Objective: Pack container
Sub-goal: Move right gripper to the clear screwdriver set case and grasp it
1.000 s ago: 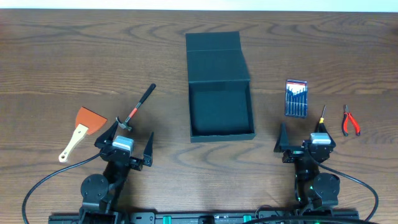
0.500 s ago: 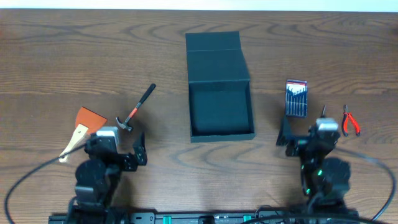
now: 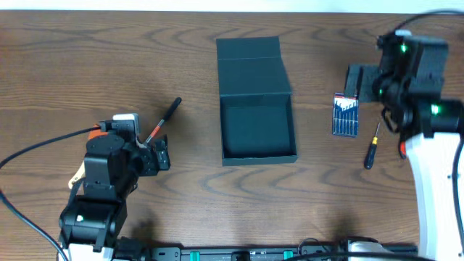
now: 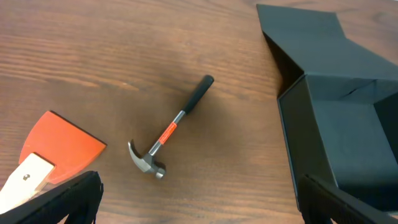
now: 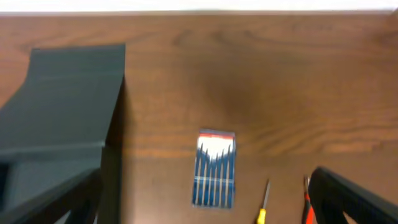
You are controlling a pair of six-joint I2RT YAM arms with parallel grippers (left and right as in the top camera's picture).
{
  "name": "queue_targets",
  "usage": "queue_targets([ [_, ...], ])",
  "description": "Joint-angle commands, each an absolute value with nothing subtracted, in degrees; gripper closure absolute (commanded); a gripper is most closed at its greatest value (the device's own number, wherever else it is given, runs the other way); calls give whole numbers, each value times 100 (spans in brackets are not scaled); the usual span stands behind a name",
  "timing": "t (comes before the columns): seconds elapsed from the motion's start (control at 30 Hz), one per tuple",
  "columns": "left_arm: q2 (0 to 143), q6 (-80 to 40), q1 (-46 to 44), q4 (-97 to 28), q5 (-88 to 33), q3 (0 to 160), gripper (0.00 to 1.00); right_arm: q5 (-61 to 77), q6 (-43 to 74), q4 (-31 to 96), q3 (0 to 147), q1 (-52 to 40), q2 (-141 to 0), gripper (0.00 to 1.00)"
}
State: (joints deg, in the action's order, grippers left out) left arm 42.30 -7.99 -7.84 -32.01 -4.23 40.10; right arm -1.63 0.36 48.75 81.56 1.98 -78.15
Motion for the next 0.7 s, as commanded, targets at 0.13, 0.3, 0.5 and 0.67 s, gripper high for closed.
queue_targets([
  [0.13,4287,-886,-779,-3232,-360,4182,2,-62,497,5059,8447,377,-8785,1],
  [0.3,4287,-886,-779,-3232,-360,4182,2,198,718,5349,8615,749,-9614,1],
  [0.5,4287,-886,-779,-3234,-360,4182,1,198,659,5450,8759,871,-10407,1],
  [0.67,4287,-886,-779,-3234,-357,4182,1,196,657,5472,8759,851,-10923,1],
])
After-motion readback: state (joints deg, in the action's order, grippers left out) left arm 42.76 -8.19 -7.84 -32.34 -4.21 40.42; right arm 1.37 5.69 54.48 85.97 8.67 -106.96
